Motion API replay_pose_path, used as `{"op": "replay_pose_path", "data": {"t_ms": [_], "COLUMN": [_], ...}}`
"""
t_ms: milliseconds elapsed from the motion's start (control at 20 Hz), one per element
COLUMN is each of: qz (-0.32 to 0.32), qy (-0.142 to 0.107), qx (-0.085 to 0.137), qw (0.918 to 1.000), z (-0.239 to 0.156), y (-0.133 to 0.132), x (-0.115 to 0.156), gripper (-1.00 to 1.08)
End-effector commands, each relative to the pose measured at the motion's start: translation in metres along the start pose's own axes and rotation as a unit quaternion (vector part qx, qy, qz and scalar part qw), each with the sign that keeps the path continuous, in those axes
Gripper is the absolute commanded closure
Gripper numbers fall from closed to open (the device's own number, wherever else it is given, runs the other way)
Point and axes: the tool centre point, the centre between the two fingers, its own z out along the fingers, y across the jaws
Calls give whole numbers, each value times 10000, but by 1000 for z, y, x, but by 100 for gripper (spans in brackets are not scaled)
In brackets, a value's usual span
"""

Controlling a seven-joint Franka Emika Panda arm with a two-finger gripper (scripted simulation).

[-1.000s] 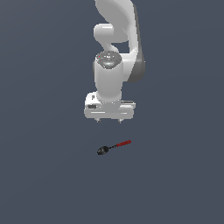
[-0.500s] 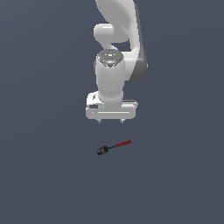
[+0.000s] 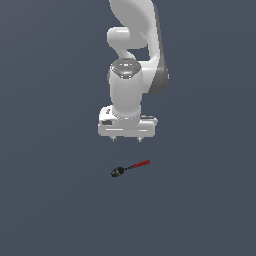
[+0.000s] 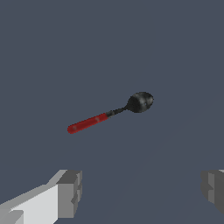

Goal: Pick up the object and move it to a goal position.

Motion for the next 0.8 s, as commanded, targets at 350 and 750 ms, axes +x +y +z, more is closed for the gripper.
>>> {"op": "replay_pose_path", "data": {"t_ms": [350,750], "qz": [677,1668], "qy": [-36,-86], "qx": [21,33], "qw": [9977,9860], "z": [13,33], "y": [-2,-6], "x": [6,15], "gripper": [-92,-92]}}
